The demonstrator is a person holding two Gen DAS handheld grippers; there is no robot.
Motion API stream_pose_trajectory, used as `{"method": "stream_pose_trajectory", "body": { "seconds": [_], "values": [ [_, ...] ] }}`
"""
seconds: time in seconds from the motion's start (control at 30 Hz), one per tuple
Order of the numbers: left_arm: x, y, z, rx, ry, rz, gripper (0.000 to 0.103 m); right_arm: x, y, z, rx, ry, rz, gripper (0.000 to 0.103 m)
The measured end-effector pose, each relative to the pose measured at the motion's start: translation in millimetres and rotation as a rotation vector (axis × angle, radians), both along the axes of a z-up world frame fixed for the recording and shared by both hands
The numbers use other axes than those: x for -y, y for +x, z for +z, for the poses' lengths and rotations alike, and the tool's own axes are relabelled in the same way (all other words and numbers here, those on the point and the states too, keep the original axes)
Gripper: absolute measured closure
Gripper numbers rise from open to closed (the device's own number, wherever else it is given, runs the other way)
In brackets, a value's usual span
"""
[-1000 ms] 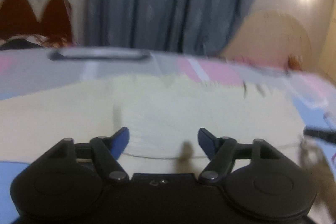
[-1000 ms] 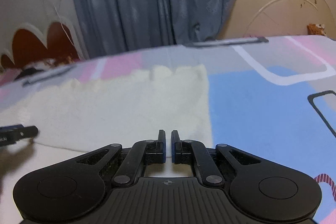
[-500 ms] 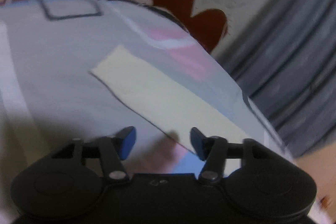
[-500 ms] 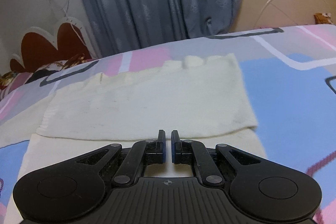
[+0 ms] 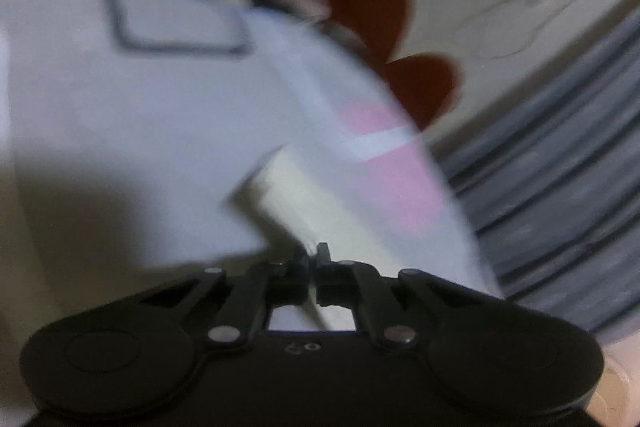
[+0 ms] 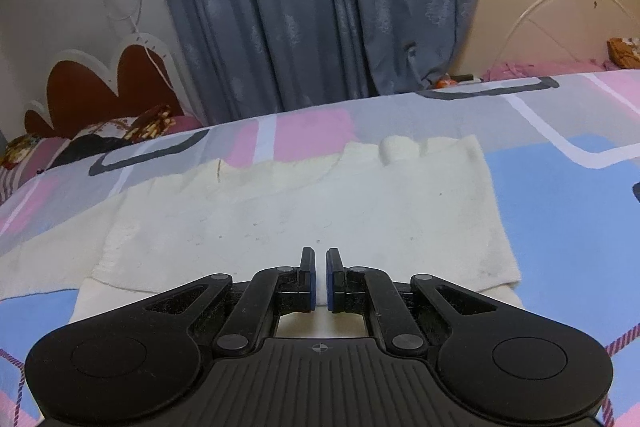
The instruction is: Fold small clothes
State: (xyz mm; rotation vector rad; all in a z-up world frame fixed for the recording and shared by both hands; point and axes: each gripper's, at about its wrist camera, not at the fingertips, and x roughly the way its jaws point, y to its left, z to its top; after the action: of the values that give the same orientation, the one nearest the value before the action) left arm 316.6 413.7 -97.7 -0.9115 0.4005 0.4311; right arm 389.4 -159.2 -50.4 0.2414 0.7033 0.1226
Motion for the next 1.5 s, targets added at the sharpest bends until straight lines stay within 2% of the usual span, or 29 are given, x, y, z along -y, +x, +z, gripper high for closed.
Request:
{"method": "stream_pose_trajectory", "body": {
  "seconds": [0.07,0.13,0.23,0.3,0.4,0.5,0.57,0.67,0.73,0.77,0.8,0.83,0.87,0.9,0.93,1.03,1.1,1.17,1.2,1.23,1.37,1.4,1.43,1.5],
  "values": [
    [41,13,33,0.061,0.125,-0.141,0.101,4,-1,-1,0.003,0.001,-0.005,0.099],
    [92,37,52,0.071,0.207,-0.288,0.101,9,-1,-4,0.001,0.012,-0.022,0.099],
    [184,74,70,0.092,0.292,-0.504,0.101,16,0,-6,-0.007,0.049,-0.055,0.099],
    [248,93,73,0.076,0.360,-0.629,0.101,20,-3,-4,0.004,0.055,-0.055,0.099],
    [336,117,64,0.033,0.446,-0.786,0.101,32,-11,1,0.020,0.054,-0.057,0.099],
    [401,130,47,-0.024,0.529,-0.890,0.101,51,-18,3,0.017,0.075,-0.079,0.099],
    [432,139,32,-0.065,0.569,-0.940,0.101,62,-23,3,0.016,0.090,-0.095,0.099],
    [459,149,11,-0.114,0.614,-1.017,0.100,81,-29,1,0.012,0.135,-0.107,0.099],
    [467,151,-5,-0.146,0.635,-1.076,0.085,91,-31,-2,0.014,0.174,-0.094,0.099],
    [470,145,-6,-0.119,0.661,-1.081,0.070,93,-32,-3,0.013,0.183,-0.091,0.099],
    [472,137,-6,-0.104,0.678,-1.073,0.040,94,-31,-4,0.007,0.182,-0.095,0.098],
    [470,132,-2,-0.102,0.703,-1.039,0.027,95,-29,-5,-0.004,0.174,-0.099,0.094],
    [462,125,1,-0.090,0.729,-0.986,0.018,94,-27,-6,-0.013,0.165,-0.104,0.082],
    [450,115,6,-0.068,0.738,-0.940,0.022,94,-27,-6,-0.004,0.160,-0.113,0.040],
    [437,107,12,-0.058,0.731,-0.906,0.025,93,-29,-4,0.028,0.159,-0.115,0.026],
    [384,85,22,-0.071,0.705,-0.736,0.030,87,-24,-2,0.058,0.207,-0.043,0.029],
    [351,73,23,-0.106,0.676,-0.629,0.033,79,-15,-3,0.054,0.240,-0.004,0.042],
    [325,60,24,-0.094,0.669,-0.574,0.031,70,-5,-8,0.024,0.277,0.022,0.044],
    [316,55,23,-0.096,0.673,-0.558,0.026,63,1,-12,0.008,0.289,0.037,0.044],
    [312,56,20,-0.115,0.673,-0.554,0.025,58,7,-15,-0.007,0.292,0.050,0.044],
    [307,72,6,-0.212,0.674,-0.561,0.029,38,24,-28,-0.067,0.300,0.097,0.044],
    [306,76,3,-0.220,0.663,-0.573,0.029,32,27,-29,-0.071,0.280,0.104,0.050],
    [305,80,2,-0.221,0.651,-0.584,0.030,27,29,-30,-0.071,0.255,0.107,0.063],
    [304,88,0,-0.221,0.635,-0.584,0.031,21,33,-31,-0.070,0.236,0.112,0.072]
  ]
}}
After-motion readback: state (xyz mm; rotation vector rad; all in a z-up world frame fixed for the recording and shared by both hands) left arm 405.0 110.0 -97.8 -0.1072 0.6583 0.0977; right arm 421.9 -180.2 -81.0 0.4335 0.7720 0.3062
